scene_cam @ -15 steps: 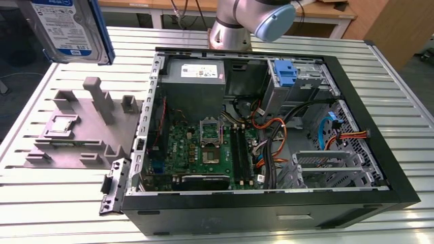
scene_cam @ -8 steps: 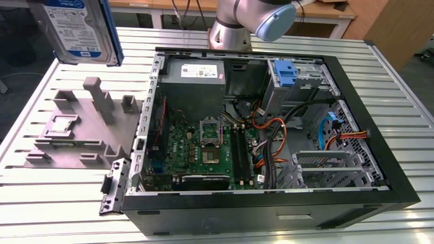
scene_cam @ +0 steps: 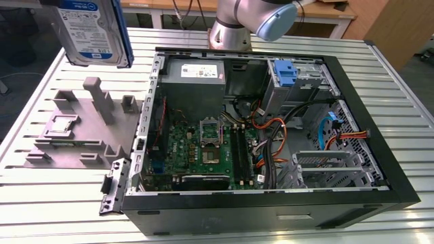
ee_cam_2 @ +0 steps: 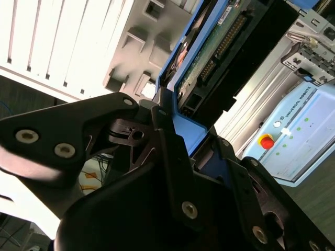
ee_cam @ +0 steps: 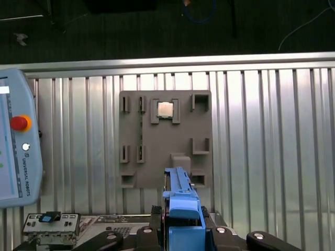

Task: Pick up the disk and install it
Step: 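Pick up the disk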

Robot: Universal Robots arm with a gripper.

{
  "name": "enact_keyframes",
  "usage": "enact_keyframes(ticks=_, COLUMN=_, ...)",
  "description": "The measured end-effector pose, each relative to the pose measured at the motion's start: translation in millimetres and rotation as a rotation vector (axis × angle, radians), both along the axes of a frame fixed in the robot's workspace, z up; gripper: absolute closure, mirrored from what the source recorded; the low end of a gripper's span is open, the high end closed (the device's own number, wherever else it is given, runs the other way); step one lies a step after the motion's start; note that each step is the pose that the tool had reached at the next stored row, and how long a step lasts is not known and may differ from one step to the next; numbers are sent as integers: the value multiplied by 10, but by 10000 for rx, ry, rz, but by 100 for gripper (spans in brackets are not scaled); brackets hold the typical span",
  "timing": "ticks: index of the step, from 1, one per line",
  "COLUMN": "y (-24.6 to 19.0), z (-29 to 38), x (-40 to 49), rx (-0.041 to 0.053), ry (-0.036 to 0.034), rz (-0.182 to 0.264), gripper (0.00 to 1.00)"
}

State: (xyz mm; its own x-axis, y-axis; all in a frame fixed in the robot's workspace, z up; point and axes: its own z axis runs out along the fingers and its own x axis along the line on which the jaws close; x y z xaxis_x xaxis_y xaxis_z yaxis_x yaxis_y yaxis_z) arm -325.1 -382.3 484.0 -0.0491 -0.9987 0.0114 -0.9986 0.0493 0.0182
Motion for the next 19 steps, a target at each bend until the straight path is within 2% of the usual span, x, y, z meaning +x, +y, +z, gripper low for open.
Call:
enact_keyframes(ticks=6, y=-24, z=-8, x=30, rx=0, ry=0, rz=1, gripper=64)
enact_keyframes(ticks=11, y=-70, z=-20, x=66, rx=0, ry=0, rz=0, gripper=64)
enact_keyframes(ticks=19, y=-81, z=-38, x=275, rx=1, ry=-1, rz=1, gripper=64)
